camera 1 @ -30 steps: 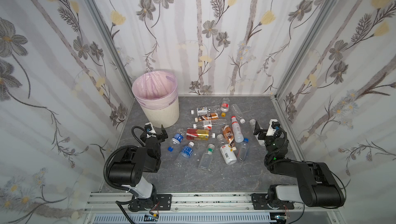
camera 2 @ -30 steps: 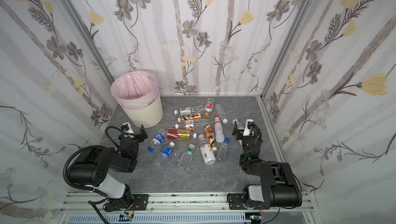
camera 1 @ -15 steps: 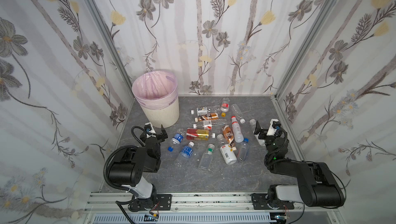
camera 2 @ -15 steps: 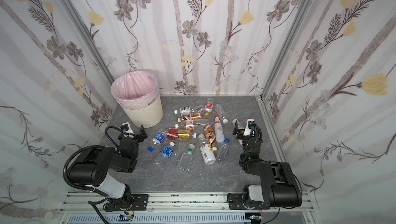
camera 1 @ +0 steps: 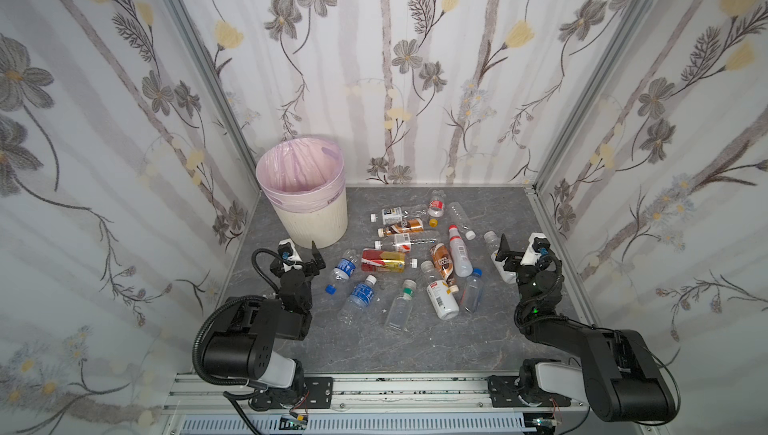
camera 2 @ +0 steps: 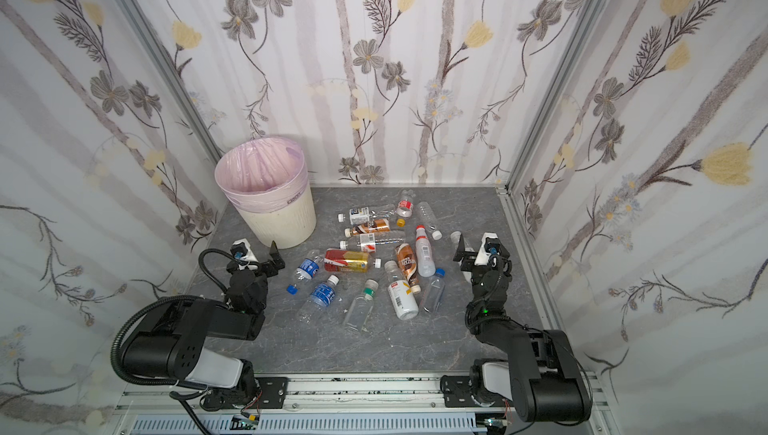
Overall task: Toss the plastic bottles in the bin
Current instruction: 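Move both grippers forward toward the bottle pile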
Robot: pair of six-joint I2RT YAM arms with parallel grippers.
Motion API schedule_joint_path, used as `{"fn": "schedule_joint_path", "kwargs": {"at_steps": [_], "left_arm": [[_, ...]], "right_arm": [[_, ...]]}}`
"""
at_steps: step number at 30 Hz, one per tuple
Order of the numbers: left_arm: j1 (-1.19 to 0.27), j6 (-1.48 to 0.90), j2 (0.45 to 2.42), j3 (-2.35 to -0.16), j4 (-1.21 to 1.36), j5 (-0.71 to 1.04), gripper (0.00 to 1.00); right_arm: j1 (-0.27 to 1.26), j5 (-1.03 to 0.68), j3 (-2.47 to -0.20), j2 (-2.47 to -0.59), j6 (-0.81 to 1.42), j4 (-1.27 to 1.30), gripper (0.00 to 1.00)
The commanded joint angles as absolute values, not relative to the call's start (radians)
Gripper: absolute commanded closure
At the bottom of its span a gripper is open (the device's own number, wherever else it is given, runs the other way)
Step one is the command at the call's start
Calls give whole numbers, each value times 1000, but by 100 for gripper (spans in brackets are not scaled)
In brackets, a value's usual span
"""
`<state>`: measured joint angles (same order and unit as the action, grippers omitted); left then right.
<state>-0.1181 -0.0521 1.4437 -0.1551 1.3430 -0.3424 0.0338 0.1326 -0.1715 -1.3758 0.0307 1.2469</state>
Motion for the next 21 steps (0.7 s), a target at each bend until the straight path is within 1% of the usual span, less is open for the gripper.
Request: {"fn": "schedule_joint_path", "kwargs": {"at_steps": [1, 4, 6, 8, 9, 11, 13, 15, 17, 19, 21], "left_arm": [[-144, -15, 1366, -127, 1391, -419, 0], [-207, 16, 1268, -97, 1389, -509, 0], [-246, 11, 1192, -65, 1389, -560, 0], [-310, 17, 1109, -37, 1389, -615, 0], [-342, 30, 1077, -30, 1387, -643, 0], [-420, 69, 1003, -15, 1381, -673, 0], [-480, 105, 942, -17, 1367, -678, 0], [-546, 131, 894, -36, 1334, -681, 0], [-605, 126, 854, -83, 1229, -660, 0], [-650, 93, 846, -122, 1152, -621, 0], [-696, 85, 860, -141, 1131, -568, 0]], "right_arm": [[38, 286, -174, -1295, 98, 1152, 0], [38, 329, -200, -1172, 155, 988, 0], [38, 368, -202, -1107, 196, 946, 0], [36, 460, -189, -1040, 329, 889, 0], [32, 467, -183, -1012, 375, 853, 0], [16, 407, -153, -982, 409, 882, 0], [11, 321, -158, -991, 409, 896, 0], [12, 255, -221, -1001, 402, 795, 0], [15, 218, -285, -1012, 401, 681, 0], [17, 199, -320, -1017, 412, 609, 0], [23, 178, -356, -1026, 418, 526, 0]]}}
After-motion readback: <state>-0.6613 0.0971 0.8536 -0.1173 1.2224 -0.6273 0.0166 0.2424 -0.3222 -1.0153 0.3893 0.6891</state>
